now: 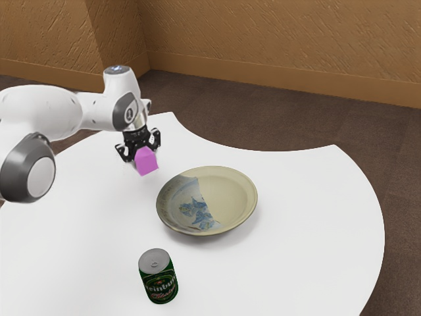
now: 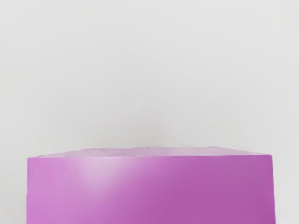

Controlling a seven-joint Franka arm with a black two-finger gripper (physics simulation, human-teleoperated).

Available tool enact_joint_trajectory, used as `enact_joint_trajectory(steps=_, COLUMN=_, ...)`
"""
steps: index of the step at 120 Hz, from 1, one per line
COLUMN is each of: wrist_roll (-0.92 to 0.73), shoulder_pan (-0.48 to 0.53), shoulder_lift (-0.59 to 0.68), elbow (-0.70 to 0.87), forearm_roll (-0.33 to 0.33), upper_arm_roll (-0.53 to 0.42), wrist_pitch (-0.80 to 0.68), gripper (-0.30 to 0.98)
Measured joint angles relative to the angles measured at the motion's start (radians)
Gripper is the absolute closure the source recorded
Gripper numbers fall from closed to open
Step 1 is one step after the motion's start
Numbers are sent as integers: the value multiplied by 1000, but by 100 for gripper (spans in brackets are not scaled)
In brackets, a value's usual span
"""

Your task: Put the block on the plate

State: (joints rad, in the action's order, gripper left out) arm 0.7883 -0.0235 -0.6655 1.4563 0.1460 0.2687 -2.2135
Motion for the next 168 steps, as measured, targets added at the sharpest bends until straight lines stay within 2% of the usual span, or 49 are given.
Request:
enact_joint_trajectory(steps=16, wrist_roll=9, shoulder_pan=-47, shoulder_lift=107, elbow=61, forearm_roll=-3, upper_arm_roll=-14, wrist_pitch=8, gripper=29)
enact_joint_trajectory(steps=32, wrist_roll=35, shoulder_pan=-65, shoulder_lift=178, elbow=110, forearm_roll=-28, upper_arm_roll=-96, wrist_pitch=15, gripper=28)
enact_joint_trajectory(steps=59, wrist_roll=116, shoulder_pan=-91, shoulder_lift=195, elbow=152, forearm_roll=-88, upper_arm_roll=-224, wrist_pitch=18, gripper=27)
enact_joint_trajectory(steps=82, wrist_roll=194, shoulder_pan=-93, shoulder_lift=176, elbow=188, forearm_roll=-106, upper_arm_roll=-302, wrist_pitch=5, gripper=27)
enact_joint_trajectory(steps=108, wrist_roll=252, shoulder_pan=-93, shoulder_lift=184, elbow=194, forearm_roll=-129, upper_arm_roll=-310, wrist_pitch=-3, gripper=13)
enact_joint_trajectory(steps=130, wrist_roll=273, shoulder_pan=-102, shoulder_lift=280, elbow=239, forearm_roll=-139, upper_arm_roll=-306, wrist_pitch=21, gripper=5)
enact_joint_trajectory(steps=144, wrist_roll=206, shoulder_pan=-105, shoulder_lift=346, elbow=238, forearm_roll=-156, upper_arm_roll=-271, wrist_pitch=61, gripper=3)
enact_joint_trajectory(steps=168, wrist_roll=-3, shoulder_pan=-104, shoulder_lift=475, elbow=234, forearm_roll=-243, upper_arm_roll=-210, wrist_pitch=151, gripper=1)
